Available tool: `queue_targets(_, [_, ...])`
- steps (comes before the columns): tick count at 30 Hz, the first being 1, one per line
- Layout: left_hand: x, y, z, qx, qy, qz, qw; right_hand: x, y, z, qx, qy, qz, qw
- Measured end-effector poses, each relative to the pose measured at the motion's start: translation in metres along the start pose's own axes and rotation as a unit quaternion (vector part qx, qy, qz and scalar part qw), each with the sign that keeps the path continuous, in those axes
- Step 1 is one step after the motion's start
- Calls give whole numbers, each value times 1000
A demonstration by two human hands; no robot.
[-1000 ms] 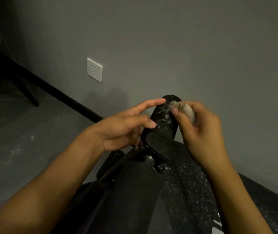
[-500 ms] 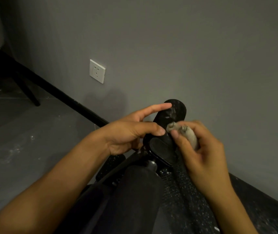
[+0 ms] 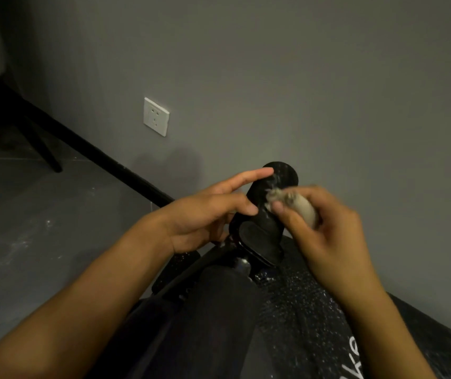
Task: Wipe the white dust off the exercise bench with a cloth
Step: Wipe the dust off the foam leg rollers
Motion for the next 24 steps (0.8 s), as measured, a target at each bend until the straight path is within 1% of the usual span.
queue_targets(2, [0, -2, 0, -7, 3, 28, 1000, 12, 0, -24, 41, -3, 59, 997])
queue_targets(4, [0, -1, 1, -11, 7, 46, 999, 18, -7, -35, 65, -20, 73, 995])
queue_targets(5, [-1, -1, 1, -14, 8, 46, 999, 17, -9, -33, 64, -21, 67, 996])
queue_targets(6, [-1, -1, 1, -19, 8, 45, 999, 12, -11, -27, 50, -11, 57, 997])
queue_targets(8, [-1, -2, 0, -28, 5, 45, 999, -3, -11, -8, -6, 14, 16, 1000])
queue_targets(10, [-2, -2, -2, -26, 3, 57, 998, -11, -7, 4, -59, 7, -29, 998])
queue_targets(11, [-2, -3, -3, -25, 0, 61, 998, -9, -4, 1, -61, -1, -31, 998])
queue_targets(15, [-1, -4, -4, -1, -4, 59, 998, 8, -2, -28, 28, 2, 66, 997])
queue_targets(16, [0, -3, -4, 4, -5, 56, 998, 10, -4, -30, 38, -1, 72, 997])
queue_targets(18, [1, -2, -2, 4, -11, 42, 999, 4, -5, -20, 13, 9, 57, 998])
queue_targets(21, [1, 0, -1, 1, -17, 28, 999, -11, -2, 8, -71, 13, -5, 997])
queue_targets(22, [0, 1, -2, 2, -17, 27, 999, -12, 1, 11, -84, 9, -14, 996])
queue_targets(24, [0, 0, -1, -4, -16, 34, 999, -8, 1, 1, -69, 18, 13, 997])
Point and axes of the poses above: each hand's wrist, its own z-axis away from the middle knuckle, its own y-axis out of the back of the hand, x = y × z, the point moved 7 cm from there along -z, towards the middle knuckle, and after that the axes turned 10 degrees about x, right-handed, at the moved point
